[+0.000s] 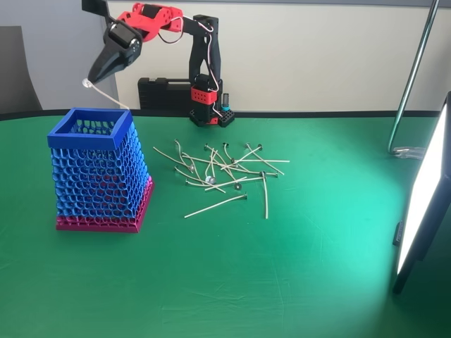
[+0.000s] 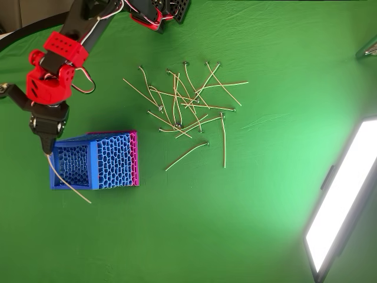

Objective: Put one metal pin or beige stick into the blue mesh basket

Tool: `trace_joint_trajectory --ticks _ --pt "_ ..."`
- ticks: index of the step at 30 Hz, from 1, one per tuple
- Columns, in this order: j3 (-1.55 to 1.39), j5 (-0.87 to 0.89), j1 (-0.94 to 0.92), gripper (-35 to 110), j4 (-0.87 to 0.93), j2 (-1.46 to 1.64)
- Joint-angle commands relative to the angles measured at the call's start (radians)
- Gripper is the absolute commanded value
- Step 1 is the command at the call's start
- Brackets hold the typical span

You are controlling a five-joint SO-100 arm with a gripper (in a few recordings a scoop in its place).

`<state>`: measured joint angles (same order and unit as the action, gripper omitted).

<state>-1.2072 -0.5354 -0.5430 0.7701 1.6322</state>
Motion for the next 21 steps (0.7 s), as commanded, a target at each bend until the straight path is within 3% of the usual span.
trace_joint_trajectory --ticks 1,21 --pt "0.046 0.008 0.014 1 -0.026 0.002" --pt "-0.003 -0.02 0.006 1 -0.15 -0.005"
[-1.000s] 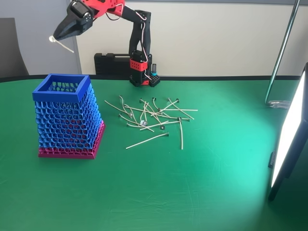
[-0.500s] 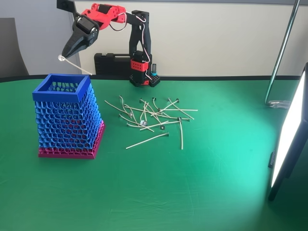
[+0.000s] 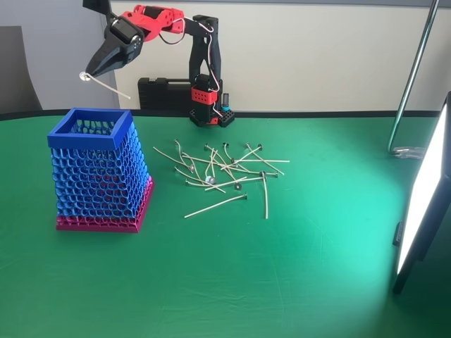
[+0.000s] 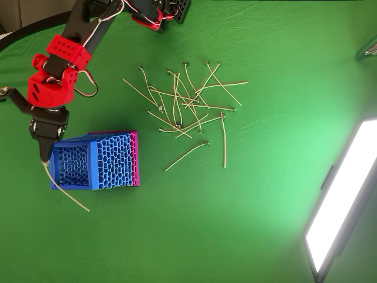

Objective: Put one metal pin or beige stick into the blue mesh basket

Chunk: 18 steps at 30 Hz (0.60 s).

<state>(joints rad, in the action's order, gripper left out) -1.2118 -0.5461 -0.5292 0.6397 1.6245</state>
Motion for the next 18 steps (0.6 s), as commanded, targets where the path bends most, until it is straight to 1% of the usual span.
trace_joint_trajectory --ticks 1,3,7,13,18 --pt "0.0 -0.008 -0.009 1 -0.025 0.005" --pt "-0.005 -0.008 -0.012 2 -0.032 0.006" --pt "-0.008 -0.003 -0.015 16 -0.038 0.006" --pt "-0.009 0.0 -0.018 23 -0.046 0.008" --pt "-0.008 -0.002 -0.017 21 -0.046 0.008"
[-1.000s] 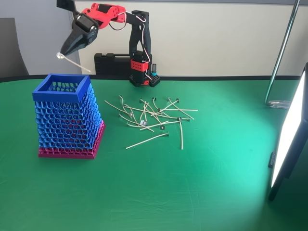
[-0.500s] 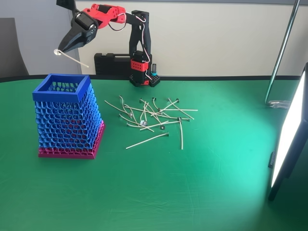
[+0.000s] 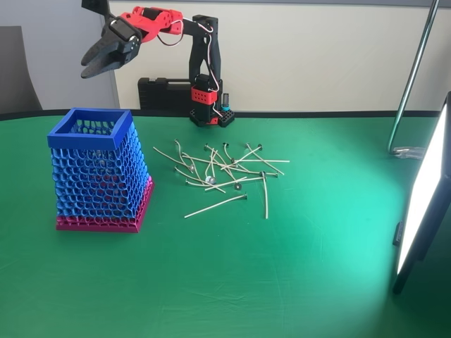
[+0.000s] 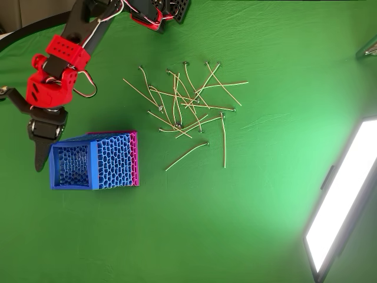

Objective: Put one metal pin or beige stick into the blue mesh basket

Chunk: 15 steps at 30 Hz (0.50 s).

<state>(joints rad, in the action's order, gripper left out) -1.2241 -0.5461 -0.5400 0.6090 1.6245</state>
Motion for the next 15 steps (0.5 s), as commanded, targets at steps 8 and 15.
trace_joint_trajectory --ticks 8,15 --pt "0.018 0.032 -0.003 14 -0.011 0.008" --pt "0.044 0.118 0.012 1 0.069 0.028"
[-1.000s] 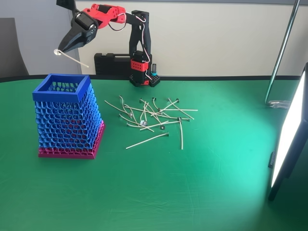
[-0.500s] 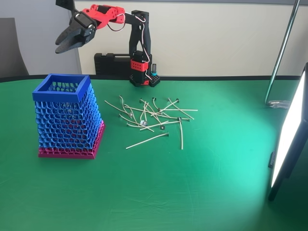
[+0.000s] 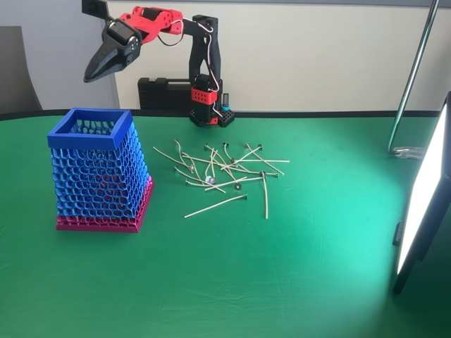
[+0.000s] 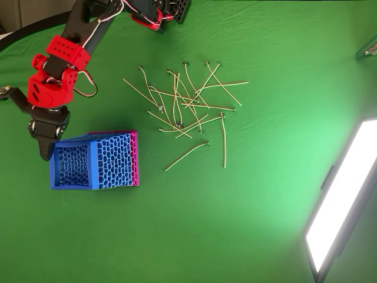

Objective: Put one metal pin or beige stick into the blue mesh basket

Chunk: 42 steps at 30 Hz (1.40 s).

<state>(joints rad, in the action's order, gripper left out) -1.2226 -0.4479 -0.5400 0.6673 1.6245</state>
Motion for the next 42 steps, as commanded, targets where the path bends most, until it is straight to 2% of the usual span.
trace_joint_trajectory --ticks 1,6,11,26,38,42 --pt "0.046 0.026 0.018 1 0.026 0.035" --pt "0.025 0.069 0.077 1 0.129 0.11" --pt "-0.117 0.086 0.184 1 0.189 0.259" --pt "-0.844 0.184 0.509 1 0.153 0.896" --pt "-1.465 0.239 0.545 1 0.17 1.488" --pt "-1.6 0.258 0.535 1 0.209 1.582"
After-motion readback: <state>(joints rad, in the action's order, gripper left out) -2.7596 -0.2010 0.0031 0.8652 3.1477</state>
